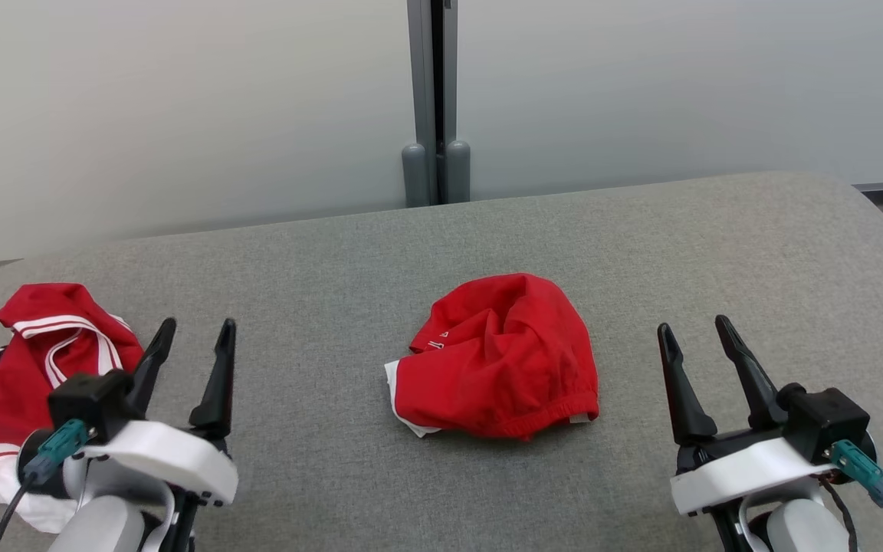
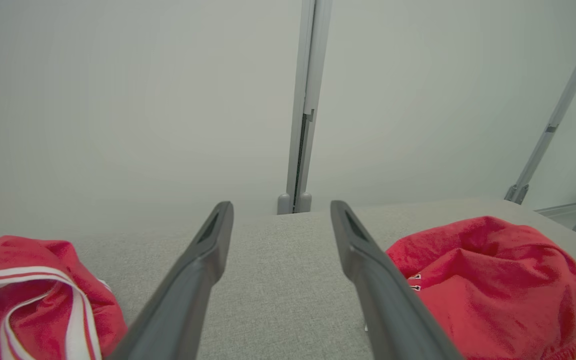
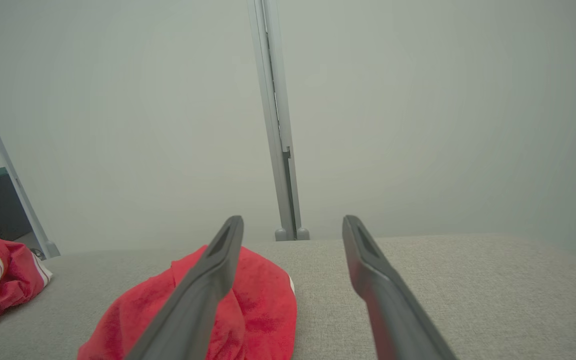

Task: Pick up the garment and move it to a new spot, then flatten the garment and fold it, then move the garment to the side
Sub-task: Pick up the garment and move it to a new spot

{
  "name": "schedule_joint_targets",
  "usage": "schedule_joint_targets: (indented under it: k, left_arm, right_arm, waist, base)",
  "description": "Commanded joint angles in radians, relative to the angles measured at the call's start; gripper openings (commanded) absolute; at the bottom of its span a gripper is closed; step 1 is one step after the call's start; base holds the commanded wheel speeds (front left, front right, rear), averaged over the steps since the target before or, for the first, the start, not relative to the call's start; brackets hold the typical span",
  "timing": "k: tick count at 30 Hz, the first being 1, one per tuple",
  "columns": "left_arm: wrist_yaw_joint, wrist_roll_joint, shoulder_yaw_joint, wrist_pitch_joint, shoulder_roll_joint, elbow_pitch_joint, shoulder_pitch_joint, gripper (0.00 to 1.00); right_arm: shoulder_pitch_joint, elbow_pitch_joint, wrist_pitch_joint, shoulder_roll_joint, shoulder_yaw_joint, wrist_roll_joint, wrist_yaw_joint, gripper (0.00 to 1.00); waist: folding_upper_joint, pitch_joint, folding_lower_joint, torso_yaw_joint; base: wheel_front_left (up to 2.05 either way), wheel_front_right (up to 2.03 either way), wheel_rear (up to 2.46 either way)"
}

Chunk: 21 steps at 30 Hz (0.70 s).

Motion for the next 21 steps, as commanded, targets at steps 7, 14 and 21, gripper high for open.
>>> schedule_joint_targets:
  k: [7,14,21]
  left_arm:
    - [0.065,-0.018,0.081,-0.061,0.022,-0.036,0.148,1.00]
    - [0.126,0.021,0.105,-0.078,0.003,-0.105,0.234,1.00]
    - [0.133,0.023,0.111,-0.080,0.002,-0.129,0.245,1.00]
  right_arm:
    - [0.071,-0.054,0.007,-0.003,-0.025,-0.009,0.000,1.00]
    - [0.103,-0.090,0.021,0.003,-0.038,-0.016,0.000,1.00]
    - [0.093,-0.101,0.037,0.006,-0.032,-0.022,0.000,1.00]
  waist:
    - [0.0000,-0.018,0.0000,0.002]
    - [0.0000,-0.009,0.0000,-0.006]
    - [0.0000,-0.006,0.0000,-0.009]
  base:
    - [0.00,0.00,0.00]
    - [0.00,0.00,0.00]
    - [0.00,0.00,0.00]
